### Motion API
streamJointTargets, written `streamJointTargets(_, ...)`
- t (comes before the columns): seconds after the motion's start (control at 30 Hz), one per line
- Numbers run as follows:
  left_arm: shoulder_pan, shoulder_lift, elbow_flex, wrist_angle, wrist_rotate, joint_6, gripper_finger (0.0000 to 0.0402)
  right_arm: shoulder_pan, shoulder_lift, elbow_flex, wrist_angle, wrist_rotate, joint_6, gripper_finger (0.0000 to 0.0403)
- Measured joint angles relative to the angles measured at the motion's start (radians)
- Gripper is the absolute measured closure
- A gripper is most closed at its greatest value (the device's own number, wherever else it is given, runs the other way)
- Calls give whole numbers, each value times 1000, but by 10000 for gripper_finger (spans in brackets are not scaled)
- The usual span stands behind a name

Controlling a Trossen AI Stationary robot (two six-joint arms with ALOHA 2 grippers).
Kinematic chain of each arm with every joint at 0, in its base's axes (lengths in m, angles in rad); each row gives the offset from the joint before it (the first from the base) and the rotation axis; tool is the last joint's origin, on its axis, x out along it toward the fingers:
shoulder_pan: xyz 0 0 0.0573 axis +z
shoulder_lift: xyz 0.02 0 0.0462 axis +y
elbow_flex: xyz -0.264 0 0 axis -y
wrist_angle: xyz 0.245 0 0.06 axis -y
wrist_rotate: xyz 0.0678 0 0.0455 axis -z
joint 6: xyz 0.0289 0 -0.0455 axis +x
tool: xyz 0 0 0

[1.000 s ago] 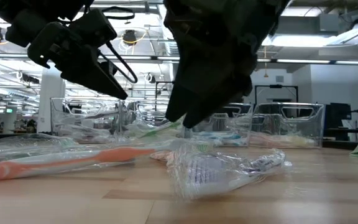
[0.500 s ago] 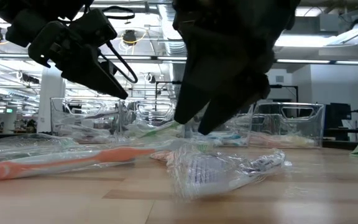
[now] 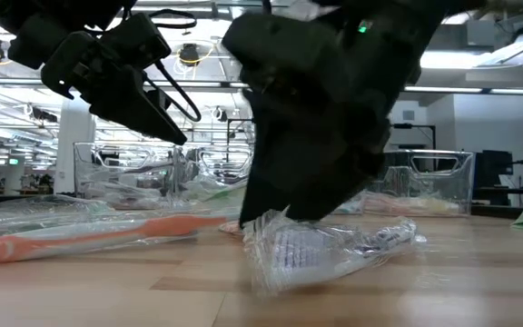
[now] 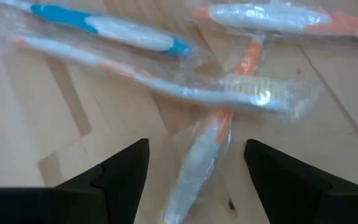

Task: Pick & Place Toothbrushes
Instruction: Put the orange toothbrush into the right transparent bin

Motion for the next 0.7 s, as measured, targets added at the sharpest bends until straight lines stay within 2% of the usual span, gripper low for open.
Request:
streamJointTargets(0.27,0,0,-9,4,-1,5,257,-13,55,13,-11,6,5,144)
streamJointTargets(0.4,0,0,-9,5,-8,6,257,-19,58,14,-25,-3,0,158)
streamJointTargets(0.53,0,0,-9,5,-8,8,257,-21,58,13,-38,-11,-34,201)
streamJointTargets(0.7,0,0,-9,12,-18,8,257,-25,56,11,-56,-51,-37,287)
